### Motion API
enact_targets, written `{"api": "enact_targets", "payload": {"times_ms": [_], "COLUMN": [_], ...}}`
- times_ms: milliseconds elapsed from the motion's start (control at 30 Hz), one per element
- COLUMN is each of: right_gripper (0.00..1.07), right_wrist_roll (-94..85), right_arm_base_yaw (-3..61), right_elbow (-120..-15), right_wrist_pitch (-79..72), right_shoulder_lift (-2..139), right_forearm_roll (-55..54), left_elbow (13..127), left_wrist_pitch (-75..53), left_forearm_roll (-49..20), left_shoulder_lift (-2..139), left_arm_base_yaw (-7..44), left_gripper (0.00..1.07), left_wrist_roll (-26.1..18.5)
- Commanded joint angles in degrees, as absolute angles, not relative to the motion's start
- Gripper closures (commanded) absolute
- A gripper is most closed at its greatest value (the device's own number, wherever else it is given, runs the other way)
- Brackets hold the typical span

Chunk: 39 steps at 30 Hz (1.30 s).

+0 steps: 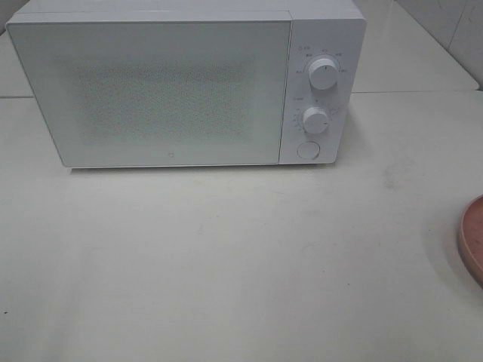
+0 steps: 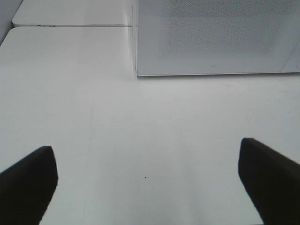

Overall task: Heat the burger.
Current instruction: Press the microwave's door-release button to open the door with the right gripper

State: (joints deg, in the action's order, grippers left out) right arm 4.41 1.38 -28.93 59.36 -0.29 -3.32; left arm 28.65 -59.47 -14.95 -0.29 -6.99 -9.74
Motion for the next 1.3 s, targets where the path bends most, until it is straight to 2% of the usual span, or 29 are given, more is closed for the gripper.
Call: {"api": "enact_targets", "payload": {"times_ms": [33, 667, 1033, 1300], "right_gripper": [0.32, 0.32, 0.32, 0.32], "right_wrist_roll": [4.30, 5.21, 5.27, 5.21], "right_arm_base_yaw": [1.38, 1.38, 1.38, 1.38], "right_elbow": [-28.76, -29.39, -30.25, -28.30], "right_wrist_pitch": [58.79, 57.98, 51.68, 39.99], "right_shoulder_lift": [-1.78, -0.69, 8.37, 13.87], "right_forearm_roll": [-3.27, -3.44, -3.44, -3.44], "left_elbow": [28.48, 28.48, 28.48, 28.48], "left_wrist_pitch": [-58.84, -58.84, -58.84, -58.84], "left_forearm_roll": [-15.24, -15.24, -15.24, -15.24], "left_shoulder_lift": [-0.80, -0.80, -0.80, -0.80], "left_arm_base_yaw": [-6.82, -6.82, -6.82, -6.82], "left_gripper": [0.04, 0.04, 0.04, 0.04], "left_wrist_roll": [-9.91, -9.91, -9.91, -9.91]}}
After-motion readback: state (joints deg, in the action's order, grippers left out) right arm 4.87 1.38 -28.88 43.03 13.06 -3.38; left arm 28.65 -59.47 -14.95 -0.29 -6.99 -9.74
